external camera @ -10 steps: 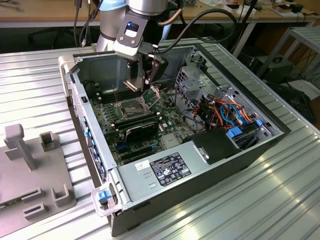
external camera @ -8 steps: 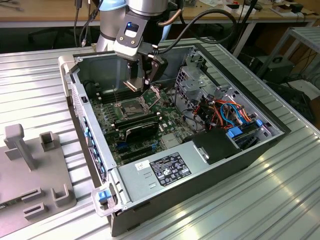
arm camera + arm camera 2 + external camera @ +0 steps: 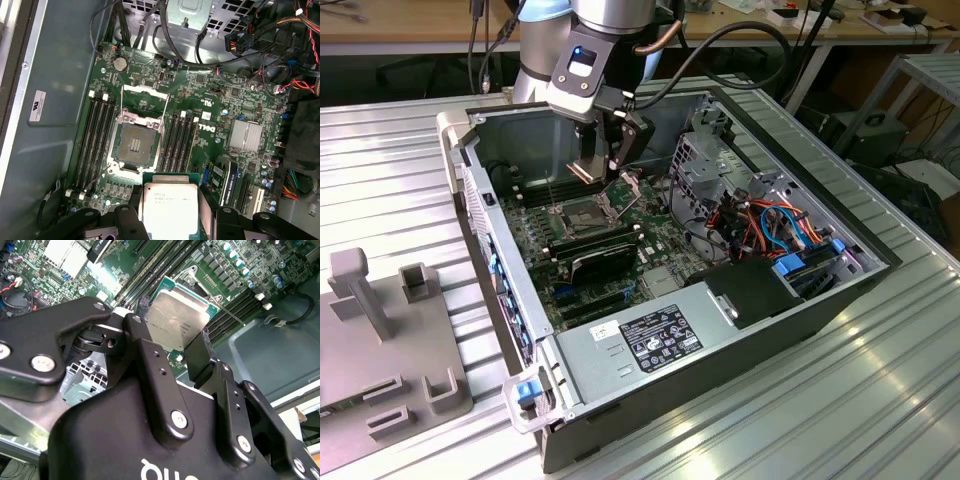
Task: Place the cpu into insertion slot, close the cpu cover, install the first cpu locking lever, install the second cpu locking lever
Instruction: 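Place the cpu into insertion slot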
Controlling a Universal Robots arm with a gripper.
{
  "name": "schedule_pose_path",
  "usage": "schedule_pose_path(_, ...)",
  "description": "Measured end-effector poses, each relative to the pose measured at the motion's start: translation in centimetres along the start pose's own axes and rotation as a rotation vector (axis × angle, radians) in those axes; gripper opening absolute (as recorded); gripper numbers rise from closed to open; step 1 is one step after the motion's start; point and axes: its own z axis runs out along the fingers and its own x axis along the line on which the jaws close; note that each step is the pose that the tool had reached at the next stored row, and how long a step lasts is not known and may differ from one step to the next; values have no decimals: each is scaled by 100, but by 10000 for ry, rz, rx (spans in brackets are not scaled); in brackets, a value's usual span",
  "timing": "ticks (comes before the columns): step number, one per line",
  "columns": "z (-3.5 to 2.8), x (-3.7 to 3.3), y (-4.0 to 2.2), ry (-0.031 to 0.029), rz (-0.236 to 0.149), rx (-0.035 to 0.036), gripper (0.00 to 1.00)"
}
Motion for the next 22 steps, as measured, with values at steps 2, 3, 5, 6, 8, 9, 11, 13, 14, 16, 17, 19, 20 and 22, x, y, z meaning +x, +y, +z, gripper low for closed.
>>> schedule_pose_path(2, 0, 0, 0, 0, 0, 0, 54)
schedule_pose_path(3, 1, 0, 0, 0, 0, 0, 54)
schedule_pose_path(5, 16, 3, 0, 1, 12, -1, 54)
schedule_pose_path(6, 26, 6, 2, -1, 30, 1, 54)
schedule_pose_path(8, 54, 6, 21, -7, 161, 6, 54)
schedule_pose_path(9, 77, 3, 36, -10, 281, 8, 54)
schedule_pose_path(11, 110, -1, 62, -13, 369, 15, 54)
schedule_pose_path(13, 149, -4, 92, -10, 447, 19, 54)
schedule_pose_path(14, 170, -6, 112, -5, 487, 19, 54)
schedule_pose_path(16, 209, -11, 158, 2, 577, 20, 54)
schedule_pose_path(17, 220, -13, 167, 0, 654, 22, 54)
schedule_pose_path(19, 248, -14, 172, -13, 936, 33, 54)
schedule_pose_path(20, 278, -13, 174, -26, 1247, 43, 54)
schedule_pose_path(22, 300, -12, 176, -36, 1488, 52, 54)
